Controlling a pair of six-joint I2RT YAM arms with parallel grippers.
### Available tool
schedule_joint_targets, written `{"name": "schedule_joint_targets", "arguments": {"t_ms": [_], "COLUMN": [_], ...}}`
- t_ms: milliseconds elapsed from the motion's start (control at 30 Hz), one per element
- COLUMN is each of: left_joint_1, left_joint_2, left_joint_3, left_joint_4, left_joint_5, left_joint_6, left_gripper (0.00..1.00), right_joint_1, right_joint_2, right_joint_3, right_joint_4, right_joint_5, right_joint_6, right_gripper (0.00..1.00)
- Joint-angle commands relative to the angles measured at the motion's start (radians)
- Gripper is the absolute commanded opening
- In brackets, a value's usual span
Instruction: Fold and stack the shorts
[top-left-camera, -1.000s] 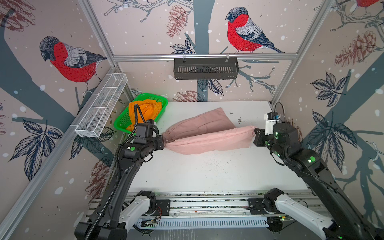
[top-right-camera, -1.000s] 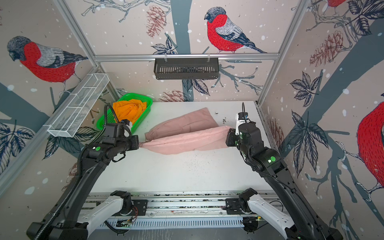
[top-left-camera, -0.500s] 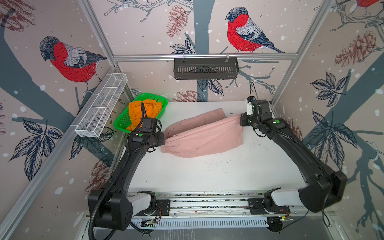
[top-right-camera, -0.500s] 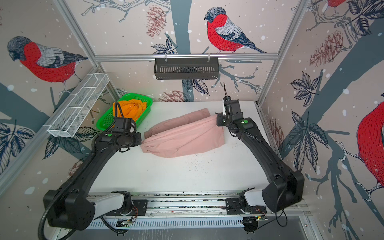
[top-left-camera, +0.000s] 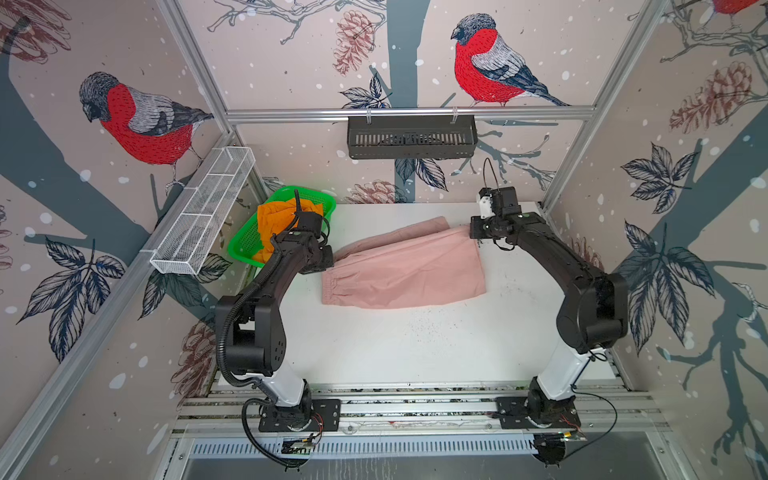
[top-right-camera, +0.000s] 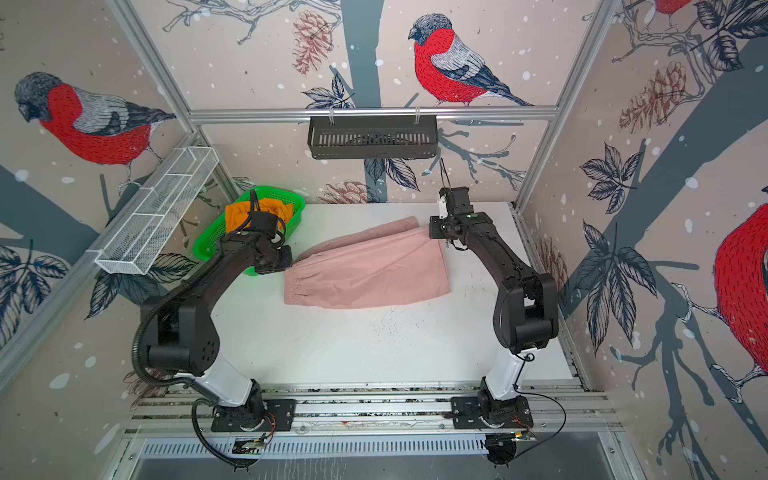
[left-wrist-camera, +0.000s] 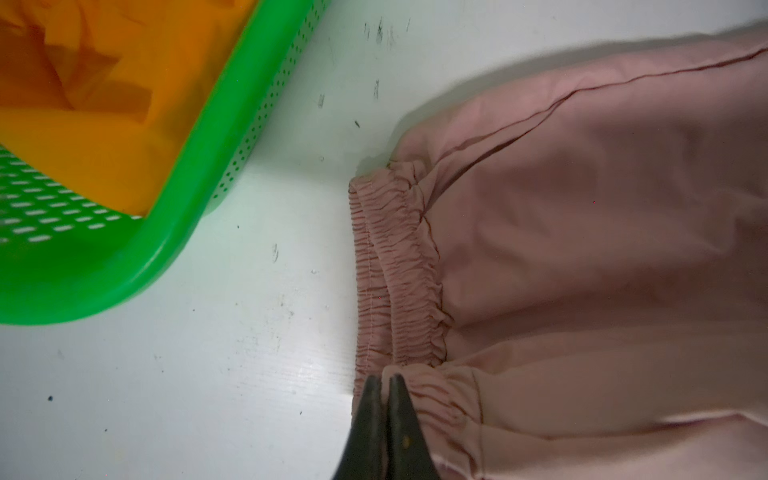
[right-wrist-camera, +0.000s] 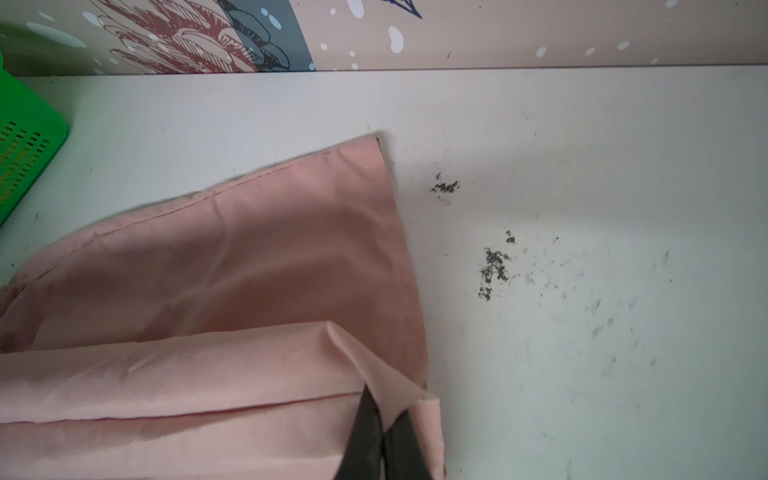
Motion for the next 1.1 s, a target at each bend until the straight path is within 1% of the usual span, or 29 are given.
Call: {"name": "schedule_joint_targets", "arguments": {"t_ms": [0,100,200,300,433,567,767,933,1067], "left_joint_1": [0.003,0.003,0.003,0.003,0.004,0.003,-0.002,-0.037,-0.084], "left_joint_2": [0.029,0.052,0.039,-0.005,-0.065,-0.131,-0.24,-0.366,-0.458], "left_joint_3": [0.035,0.057,0.051,0.037,0.034,0.004,-0.079,-0.154,-0.192], "left_joint_4": [-0.004,-0.012,-0.013,-0.014,-0.038,-0.055,-0.064,-0.078,-0.103], "left_joint_5": [-0.06,-0.057,-0.072,-0.083,-0.082,-0.083,0.019,0.015,0.016], "left_joint_6": [-0.001,0.0,-0.001,-0.004,0.005,0.016,0.027,0.024,0.016], "left_gripper": [0.0,0.0,0.0,0.0,0.0,0.0,0.0,0.0,0.0], "right_joint_1": [-0.015,-0.017,-0.017,-0.017,-0.017,-0.01,-0.003,0.007,0.035], "right_joint_2": [0.044,0.077,0.069,0.033,-0.051,-0.184,-0.446,-0.694,-0.833], "right_joint_3": [0.06,0.118,0.128,0.114,0.067,-0.017,-0.225,-0.366,-0.41], "right_joint_4": [0.034,0.005,-0.001,-0.012,-0.022,-0.055,-0.065,-0.077,-0.137], "right_joint_5": [-0.001,-0.011,-0.01,0.0,0.024,0.071,0.129,0.178,0.218], "right_joint_6": [-0.018,-0.027,-0.03,-0.034,-0.034,-0.039,-0.025,0.003,0.025], "right_gripper": [0.01,0.01,0.01,0.01,0.01,0.01,0.01,0.01,0.01]}}
